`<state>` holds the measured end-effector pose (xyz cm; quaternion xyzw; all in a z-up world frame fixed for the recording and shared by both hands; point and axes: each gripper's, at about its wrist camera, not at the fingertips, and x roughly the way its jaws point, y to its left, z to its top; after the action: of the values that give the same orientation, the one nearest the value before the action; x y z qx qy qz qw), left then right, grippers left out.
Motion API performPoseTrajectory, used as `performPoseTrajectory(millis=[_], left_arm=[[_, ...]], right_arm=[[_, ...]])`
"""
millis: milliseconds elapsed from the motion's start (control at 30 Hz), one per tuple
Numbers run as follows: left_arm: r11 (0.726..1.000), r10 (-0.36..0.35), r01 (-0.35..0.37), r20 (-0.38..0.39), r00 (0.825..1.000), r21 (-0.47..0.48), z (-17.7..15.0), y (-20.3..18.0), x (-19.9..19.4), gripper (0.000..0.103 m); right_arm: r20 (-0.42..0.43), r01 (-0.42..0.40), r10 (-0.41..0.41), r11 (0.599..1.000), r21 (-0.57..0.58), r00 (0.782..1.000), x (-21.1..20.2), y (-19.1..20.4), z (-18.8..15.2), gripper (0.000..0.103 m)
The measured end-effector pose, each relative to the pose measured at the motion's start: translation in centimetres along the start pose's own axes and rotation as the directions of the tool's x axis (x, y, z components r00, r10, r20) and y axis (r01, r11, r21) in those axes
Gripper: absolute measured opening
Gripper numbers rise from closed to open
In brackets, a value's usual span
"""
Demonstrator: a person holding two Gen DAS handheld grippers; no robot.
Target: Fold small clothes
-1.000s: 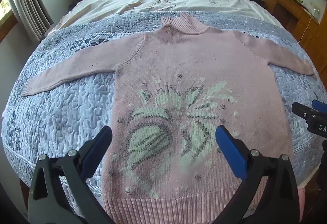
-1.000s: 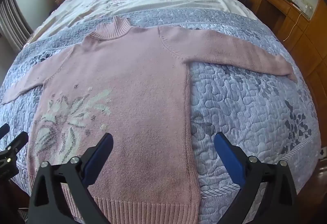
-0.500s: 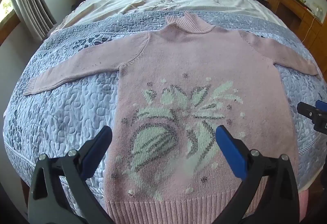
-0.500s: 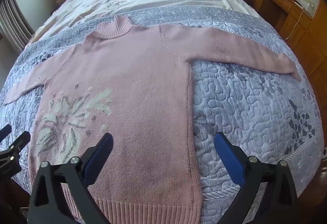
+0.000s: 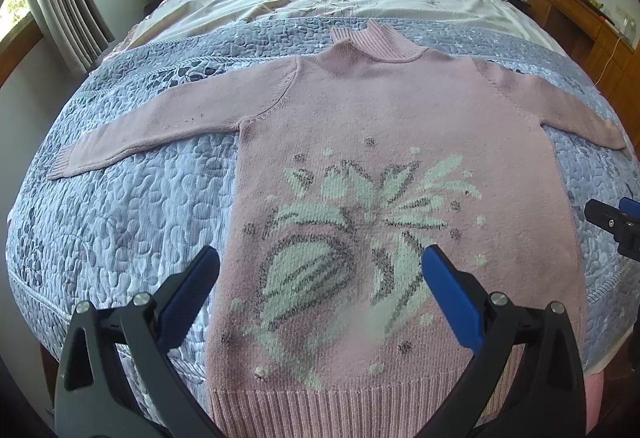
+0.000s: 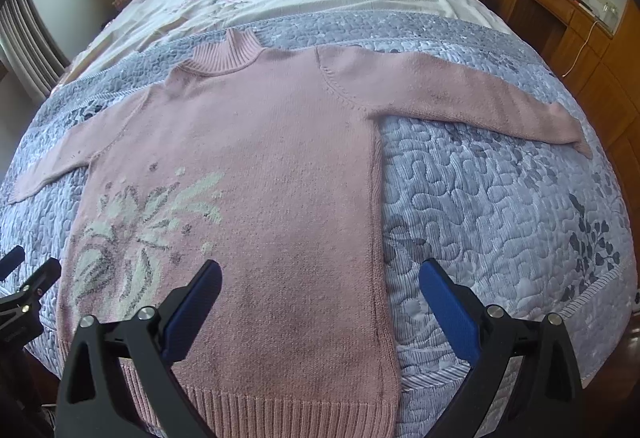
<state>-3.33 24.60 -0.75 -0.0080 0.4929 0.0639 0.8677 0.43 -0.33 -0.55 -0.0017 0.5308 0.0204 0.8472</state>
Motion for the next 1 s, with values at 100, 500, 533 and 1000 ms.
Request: performPoseTrajectory(millis=[100, 500, 533, 1000], left_arm=[[1.0, 0.005, -0.005, 0.001, 1.0, -0.001, -0.05, 0.18, -0.04, 0.1], [1.0, 0.006, -0.006, 0.0, 1.0, -0.005, -0.23, 0.49, -0.08, 0.1], [1.0, 0.007, -0.007, 0.0, 1.0, -0.006, -0.25, 0.54, -0.08, 0.1], [1.0, 0.016, -0.016, 0.0, 1.0, -0.006, -0.33, 0.77, -0.1, 0.1]], right_arm=[[0.003, -0.001, 0.001, 1.0, -0.004, 1.0, -0.1, 0.1, 0.07, 0.099], [-0.007, -0.006, 0.006, 1.0, -0.006, 1.0, 0.24, 0.35, -0.07, 0.099], [-0.007, -0.007, 0.007, 1.0, -0.006, 1.0, 0.29, 0.34, -0.1, 0.099], [-0.001, -0.008, 0.008, 1.0, -0.006, 1.0, 0.16, 0.49, -0.13, 0.099]])
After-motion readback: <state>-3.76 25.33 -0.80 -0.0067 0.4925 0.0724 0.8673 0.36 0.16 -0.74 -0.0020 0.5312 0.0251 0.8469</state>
